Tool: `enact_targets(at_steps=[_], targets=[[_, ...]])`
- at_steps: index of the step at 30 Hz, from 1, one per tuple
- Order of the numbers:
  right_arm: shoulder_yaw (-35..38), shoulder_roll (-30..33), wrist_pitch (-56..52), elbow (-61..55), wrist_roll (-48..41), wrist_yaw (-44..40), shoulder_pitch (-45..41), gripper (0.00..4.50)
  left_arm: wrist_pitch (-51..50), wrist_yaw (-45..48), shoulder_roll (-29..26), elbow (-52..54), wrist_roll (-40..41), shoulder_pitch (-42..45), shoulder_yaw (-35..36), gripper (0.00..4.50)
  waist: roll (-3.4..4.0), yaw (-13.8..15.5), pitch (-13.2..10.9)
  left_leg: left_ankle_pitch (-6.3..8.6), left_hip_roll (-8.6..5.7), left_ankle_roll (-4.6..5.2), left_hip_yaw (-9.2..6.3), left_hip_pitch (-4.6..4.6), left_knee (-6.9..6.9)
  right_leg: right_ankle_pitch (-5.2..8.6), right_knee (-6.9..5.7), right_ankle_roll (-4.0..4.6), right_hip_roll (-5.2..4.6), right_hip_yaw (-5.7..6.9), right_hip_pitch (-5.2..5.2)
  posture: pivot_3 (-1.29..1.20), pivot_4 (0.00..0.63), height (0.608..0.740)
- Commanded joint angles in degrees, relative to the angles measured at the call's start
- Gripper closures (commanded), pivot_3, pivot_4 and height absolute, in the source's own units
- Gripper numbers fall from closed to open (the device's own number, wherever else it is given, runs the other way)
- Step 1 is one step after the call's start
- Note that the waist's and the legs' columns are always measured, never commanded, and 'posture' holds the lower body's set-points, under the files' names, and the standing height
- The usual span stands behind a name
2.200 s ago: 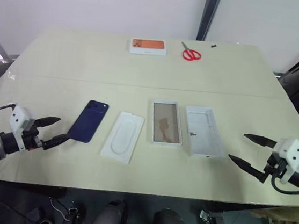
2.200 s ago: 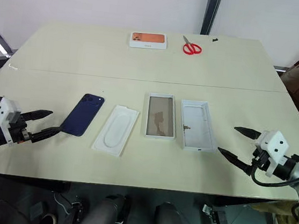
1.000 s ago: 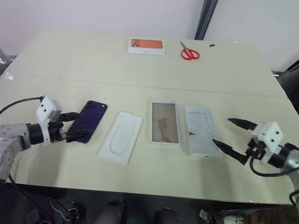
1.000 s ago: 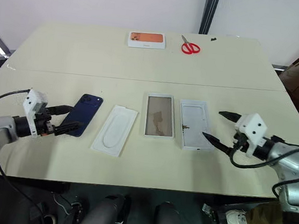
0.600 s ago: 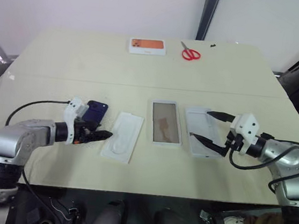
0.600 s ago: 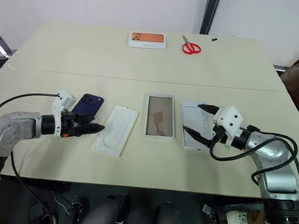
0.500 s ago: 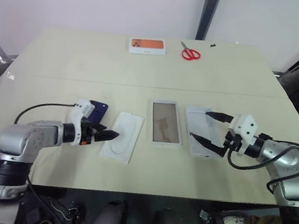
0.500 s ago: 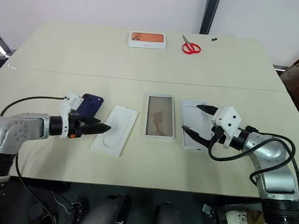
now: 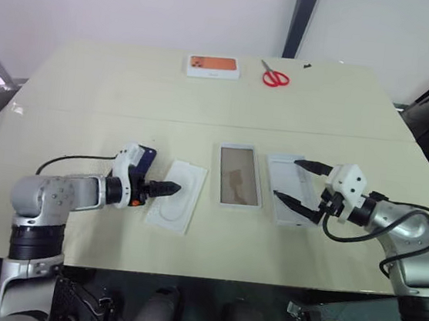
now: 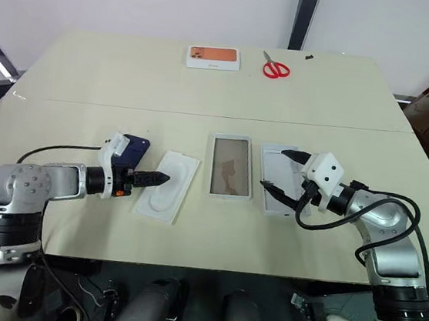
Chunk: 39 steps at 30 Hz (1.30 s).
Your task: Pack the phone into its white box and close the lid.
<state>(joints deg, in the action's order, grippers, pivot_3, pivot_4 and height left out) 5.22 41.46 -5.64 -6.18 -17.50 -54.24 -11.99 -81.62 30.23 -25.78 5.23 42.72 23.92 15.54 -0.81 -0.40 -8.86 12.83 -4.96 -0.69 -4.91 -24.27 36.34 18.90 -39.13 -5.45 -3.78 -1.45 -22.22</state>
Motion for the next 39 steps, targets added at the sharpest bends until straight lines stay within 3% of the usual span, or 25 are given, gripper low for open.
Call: enact_targets(at_steps=[1,7,10,13,14,28,39], targets=[[0.49,-0.21,0.99,-1.62,-0.03,0.41,-0.33,0.0,-1.1,0.07,-0.96,0.82,0.18,-2.84,-1.22,1.79,0.0,-0.16,0.01,-0.01,0.0,-0.01,0.0,0.01,-0.01,0.0,0.0,0.0,0.0,-0.01,0.0,0.0,0.15,0.734],[0.35,-0.43,1.21,-1.17,0.27,0.4,-0.8,0.0,-0.47,0.45,-2.22,1.0,0.34,-3.47,-1.46,1.79,0.02,-0.21,0.02,-0.01,0.01,-0.03,0.0,0.03,-0.04,0.0,0.0,0.0,0.0,-0.02,0.0,0.0,0.15,0.734],[0.2,-0.64,1.22,-1.22,0.36,0.49,-0.88,0.0,-0.67,-0.11,-1.94,0.81,0.44,-3.85,-0.92,2.68,0.02,-0.21,0.02,-0.01,0.01,-0.02,0.0,0.04,-0.06,0.0,0.0,0.0,0.0,-0.02,0.0,0.0,0.15,0.734],[-0.21,-0.76,1.57,-1.31,0.8,0.43,-0.69,0.0,-1.38,-1.08,-1.04,0.39,0.88,-3.93,0.28,4.19,0.02,-0.15,0.02,-0.01,0.01,-0.02,0.0,0.04,-0.07,0.0,0.01,0.0,0.0,-0.02,-0.01,0.0,0.15,0.734],[-0.33,-0.78,1.54,-1.41,0.79,0.42,-0.65,0.0,-1.57,-1.36,-0.66,0.16,1.11,-3.9,0.77,4.46,0.02,-0.06,0.02,-0.01,0.01,-0.02,0.0,0.04,-0.06,0.0,0.01,0.0,0.0,-0.02,0.0,0.0,0.15,0.734],[-7.17,-1.97,-6.12,-7.33,-2.09,-3.09,-2.54,0.0,-3.94,-3.68,1.96,-2.15,4.29,1.48,8.75,4.46,0.0,-0.16,0.01,-0.01,0.01,-0.02,0.0,0.03,-0.06,0.0,0.01,0.0,0.0,-0.01,-0.02,0.0,0.15,0.734],[-18.93,-3.33,-8.33,3.0,5.91,-7.15,-11.75,0.0,-1.21,-7.82,5.86,-4.44,4.75,6.92,13.9,4.46,-0.09,-0.24,-0.04,-0.05,0.0,-0.1,-0.01,-0.02,-0.03,0.0,0.01,0.0,0.01,0.01,-0.07,0.0,0.15,0.734]])
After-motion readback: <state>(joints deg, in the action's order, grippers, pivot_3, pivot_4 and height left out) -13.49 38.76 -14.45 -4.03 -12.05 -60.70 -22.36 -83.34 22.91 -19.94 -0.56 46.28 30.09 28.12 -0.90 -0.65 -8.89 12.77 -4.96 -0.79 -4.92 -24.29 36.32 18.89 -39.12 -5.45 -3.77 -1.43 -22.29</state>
